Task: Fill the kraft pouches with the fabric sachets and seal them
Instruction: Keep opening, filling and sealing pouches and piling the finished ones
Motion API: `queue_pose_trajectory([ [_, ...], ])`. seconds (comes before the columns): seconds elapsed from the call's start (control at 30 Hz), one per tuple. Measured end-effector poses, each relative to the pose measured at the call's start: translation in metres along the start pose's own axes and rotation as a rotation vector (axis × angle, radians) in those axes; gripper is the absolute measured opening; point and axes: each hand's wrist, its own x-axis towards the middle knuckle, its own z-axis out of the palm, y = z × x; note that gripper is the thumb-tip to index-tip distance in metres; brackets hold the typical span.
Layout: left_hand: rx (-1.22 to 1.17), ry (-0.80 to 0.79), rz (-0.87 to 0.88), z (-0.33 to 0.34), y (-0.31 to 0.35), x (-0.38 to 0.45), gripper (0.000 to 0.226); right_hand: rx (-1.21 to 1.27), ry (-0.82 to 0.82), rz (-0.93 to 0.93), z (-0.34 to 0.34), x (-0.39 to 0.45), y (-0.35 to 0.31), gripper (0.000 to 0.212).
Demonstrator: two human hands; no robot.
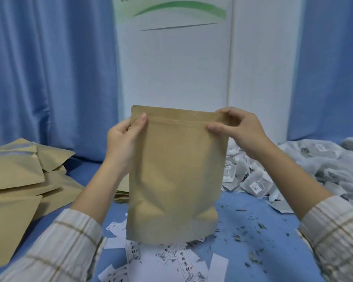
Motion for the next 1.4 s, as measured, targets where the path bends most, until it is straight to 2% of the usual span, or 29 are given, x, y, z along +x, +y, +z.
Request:
queue_pose_trajectory([
  [0.07, 0.026, 0.021, 0.001, 0.006, -0.002, 0.001, 0.024, 0.015, 0.053, 0.004, -0.007, 0.003, 0.004, 0.026],
  [0.2, 0.045, 0.104, -0.01, 0.017, -0.013, -0.002, 0.038, 0.034, 0.059, 0.075, -0.016, 0.004, 0.013, 0.037],
  [0.27, 0.075, 0.144, -0.019, 0.021, -0.022, -0.007, 0.035, -0.026, 0.021, 0.146, -0.017, 0.003, 0.018, 0.039],
  [0.33, 0.122, 0.169, -0.006, 0.024, -0.03, -0.014, 0.036, -0.206, -0.033, 0.151, -0.018, 0.005, 0.019, 0.035],
  [0.43, 0.199, 0.163, 0.058, 0.033, -0.036, -0.023, 0.041, -0.673, -0.161, -0.11, -0.008, 0.007, 0.009, 0.026],
  [0.5, 0.243, 0.127, 0.108, 0.042, -0.038, -0.03, 0.044, -0.78, -0.188, -0.283, 0.013, 0.008, -0.002, 0.036],
  [0.53, 0.253, 0.119, 0.125, 0.048, -0.038, -0.033, 0.045, -0.758, -0.178, -0.302, 0.027, 0.009, -0.009, 0.045],
  [0.6, 0.239, 0.12, 0.139, 0.057, -0.037, -0.038, 0.046, -0.831, -0.075, -0.36, 0.052, 0.01, -0.015, 0.056],
  [0.67, 0.203, 0.129, 0.141, 0.064, -0.035, -0.04, 0.049, -1.063, 0.223, -0.589, 0.066, 0.012, -0.011, 0.05],
  [0.7, 0.184, 0.132, 0.142, 0.065, -0.034, -0.039, 0.048, -1.157, 0.347, -0.624, 0.069, 0.012, -0.011, 0.05],
  [0.77, 0.158, 0.132, 0.138, 0.068, -0.035, -0.04, 0.048, -1.234, 0.505, -0.581, 0.072, 0.013, -0.011, 0.055],
  [0.8, 0.155, 0.134, 0.132, 0.069, -0.035, -0.04, 0.048, -1.267, 0.504, -0.582, 0.073, 0.014, -0.009, 0.059],
  [0.83, 0.16, 0.136, 0.128, 0.071, -0.036, -0.041, 0.049, -1.278, 0.475, -0.589, 0.074, 0.015, -0.006, 0.06],
  [0.9, 0.193, 0.139, 0.132, 0.07, -0.037, -0.041, 0.052, -1.178, 0.293, -0.564, 0.071, 0.018, -0.002, 0.059],
  [0.97, 0.211, 0.155, 0.147, 0.066, -0.038, -0.041, 0.054, -1.063, 0.111, -0.344, 0.061, 0.02, 0.004, 0.066],
  [1.1, 0.168, 0.119, 0.181, 0.062, -0.037, -0.039, 0.052, -1.02, 0.2, -0.302, 0.041, 0.016, 0.012, 0.065],
  [1.2, 0.117, 0.13, 0.179, 0.059, -0.036, -0.037, 0.05, -0.971, 0.133, -0.273, 0.029, 0.016, 0.014, 0.066],
  [1.4, 0.101, 0.113, 0.156, 0.056, -0.031, -0.037, 0.055, -0.96, 0.162, -0.151, 0.008, 0.012, 0.023, 0.066],
])
